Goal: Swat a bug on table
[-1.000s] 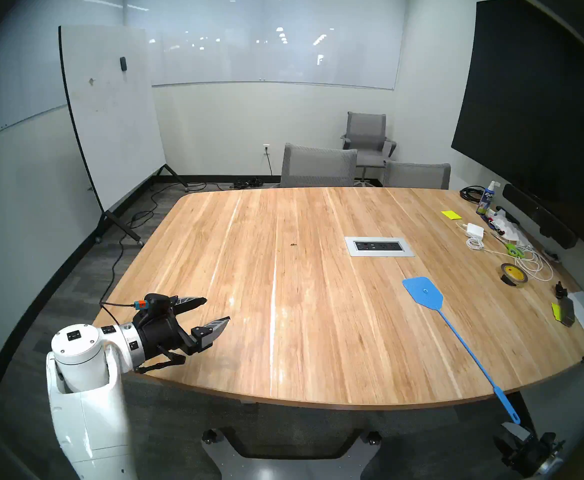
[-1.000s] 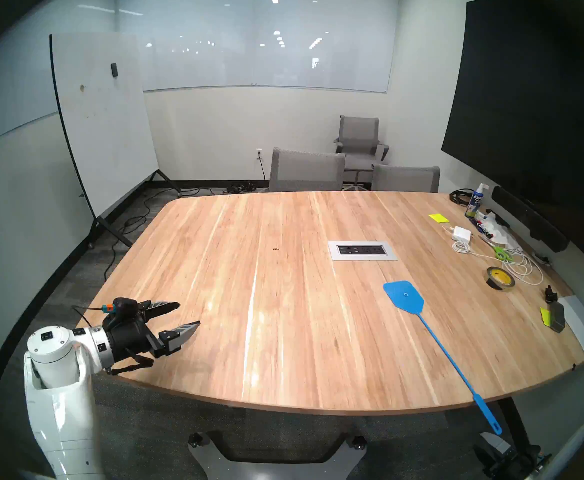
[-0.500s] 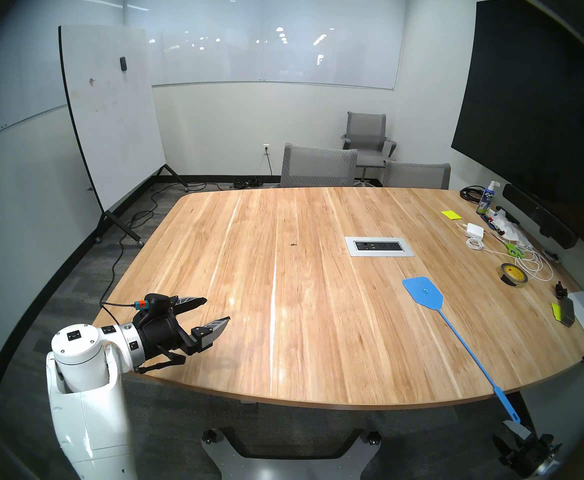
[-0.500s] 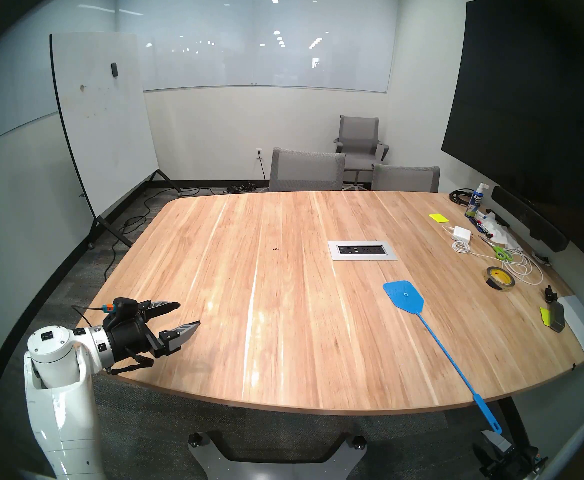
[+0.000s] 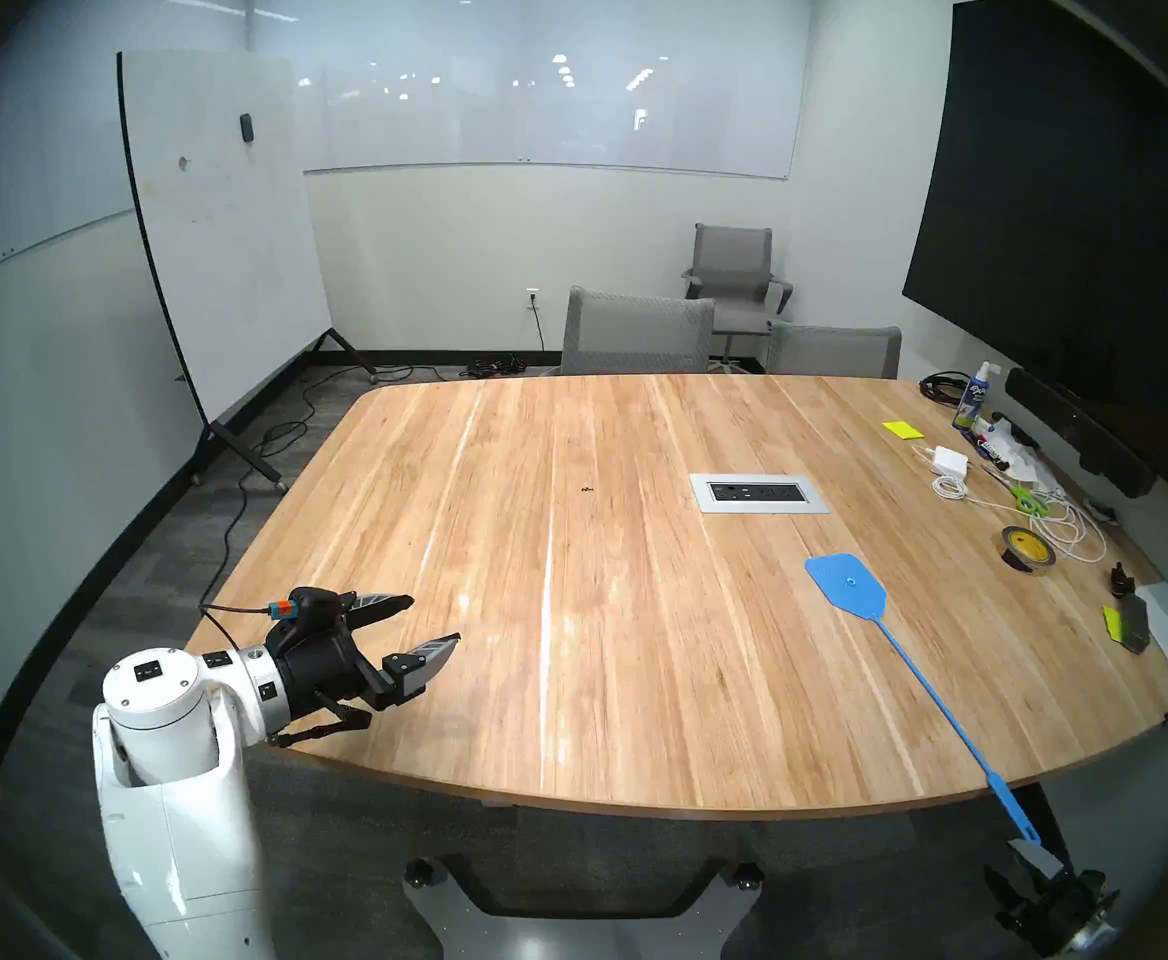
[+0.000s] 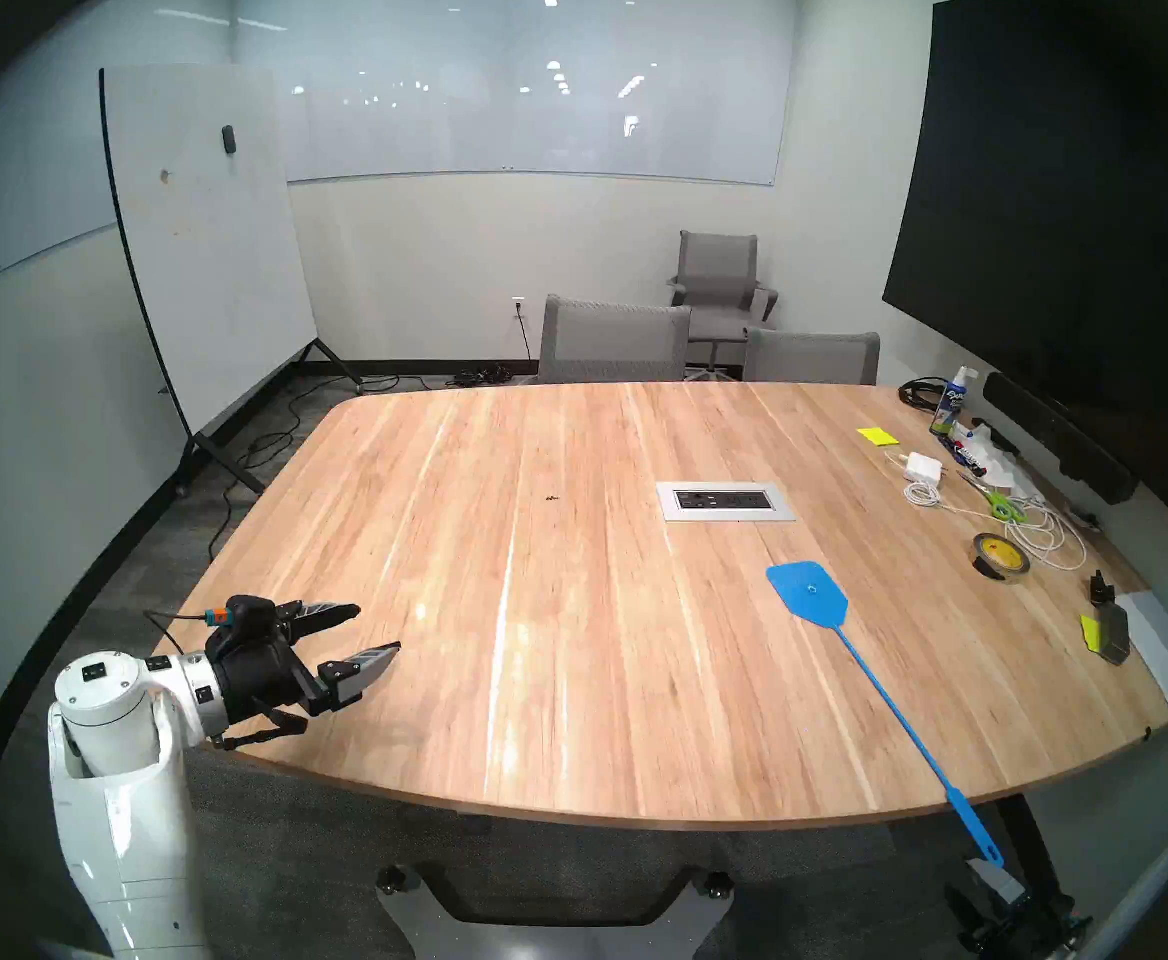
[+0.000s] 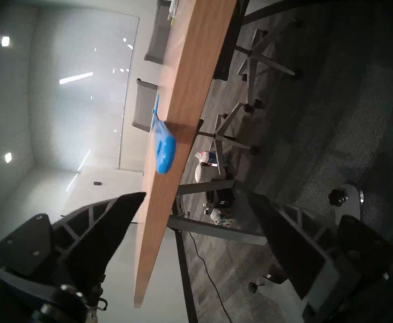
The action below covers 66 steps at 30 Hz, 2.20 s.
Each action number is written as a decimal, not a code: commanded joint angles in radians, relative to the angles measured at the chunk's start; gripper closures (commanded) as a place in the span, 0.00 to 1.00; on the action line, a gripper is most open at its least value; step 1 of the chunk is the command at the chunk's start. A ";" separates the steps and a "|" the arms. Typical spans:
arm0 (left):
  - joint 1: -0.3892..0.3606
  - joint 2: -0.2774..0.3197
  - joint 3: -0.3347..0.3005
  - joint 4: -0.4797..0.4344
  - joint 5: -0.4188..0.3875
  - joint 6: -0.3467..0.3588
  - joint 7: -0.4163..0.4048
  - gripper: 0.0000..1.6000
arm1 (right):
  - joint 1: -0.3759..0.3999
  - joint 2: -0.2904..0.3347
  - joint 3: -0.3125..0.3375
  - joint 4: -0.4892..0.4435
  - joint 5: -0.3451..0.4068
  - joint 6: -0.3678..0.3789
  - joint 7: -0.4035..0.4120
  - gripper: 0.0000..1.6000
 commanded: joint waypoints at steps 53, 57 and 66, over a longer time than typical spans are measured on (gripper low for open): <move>-0.007 -0.009 -0.004 -0.014 0.008 -0.005 -0.011 0.00 | 0.055 0.095 -0.048 0.032 0.053 -0.053 0.140 0.00; -0.007 -0.009 -0.004 -0.014 0.009 -0.005 -0.012 0.00 | 0.058 0.097 -0.049 0.033 0.054 -0.053 0.139 0.00; -0.008 -0.011 -0.005 -0.014 0.011 -0.005 -0.014 0.00 | 0.060 0.099 -0.048 0.028 0.061 -0.052 0.136 0.00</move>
